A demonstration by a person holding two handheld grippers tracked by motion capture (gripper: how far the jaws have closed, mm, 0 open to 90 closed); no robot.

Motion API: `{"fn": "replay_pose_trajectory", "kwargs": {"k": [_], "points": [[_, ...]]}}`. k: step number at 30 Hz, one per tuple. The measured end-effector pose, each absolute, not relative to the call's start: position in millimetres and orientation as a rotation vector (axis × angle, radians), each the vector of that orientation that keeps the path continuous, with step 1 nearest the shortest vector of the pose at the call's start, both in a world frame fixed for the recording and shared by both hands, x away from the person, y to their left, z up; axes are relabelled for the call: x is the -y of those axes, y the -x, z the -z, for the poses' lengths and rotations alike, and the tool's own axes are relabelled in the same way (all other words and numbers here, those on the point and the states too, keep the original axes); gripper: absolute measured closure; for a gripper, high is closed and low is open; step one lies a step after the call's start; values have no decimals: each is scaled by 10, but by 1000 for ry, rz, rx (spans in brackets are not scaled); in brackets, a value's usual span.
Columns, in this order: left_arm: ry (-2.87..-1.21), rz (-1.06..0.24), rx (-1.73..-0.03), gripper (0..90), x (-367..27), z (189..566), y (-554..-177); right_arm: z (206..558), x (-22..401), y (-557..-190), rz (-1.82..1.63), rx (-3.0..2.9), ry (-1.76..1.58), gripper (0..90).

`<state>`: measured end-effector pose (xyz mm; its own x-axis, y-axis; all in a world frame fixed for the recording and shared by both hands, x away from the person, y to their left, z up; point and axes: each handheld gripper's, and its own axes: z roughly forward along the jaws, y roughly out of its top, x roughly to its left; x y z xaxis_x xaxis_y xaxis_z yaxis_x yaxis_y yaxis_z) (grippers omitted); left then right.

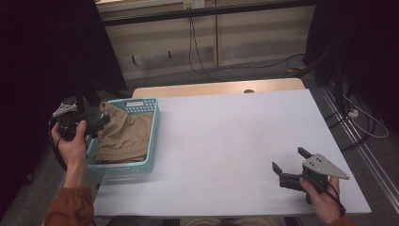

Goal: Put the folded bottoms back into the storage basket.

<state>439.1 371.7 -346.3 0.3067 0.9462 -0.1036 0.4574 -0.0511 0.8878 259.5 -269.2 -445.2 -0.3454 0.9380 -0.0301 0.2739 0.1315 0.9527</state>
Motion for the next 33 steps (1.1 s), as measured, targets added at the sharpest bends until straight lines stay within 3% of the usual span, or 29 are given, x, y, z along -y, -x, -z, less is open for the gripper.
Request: {"fn": "replay_pose_trajectory", "kwargs": {"k": [22,33], "points": [[-1658,-761,-1186,61,-3505,3206,-3847,4429,2643,-2637,-1267,-1727,-1147,14],[-1639,-744,-1160,52,-3321,3246,-3652,4429,2628,-2663,-1275,-1732,-1142,14]]}}
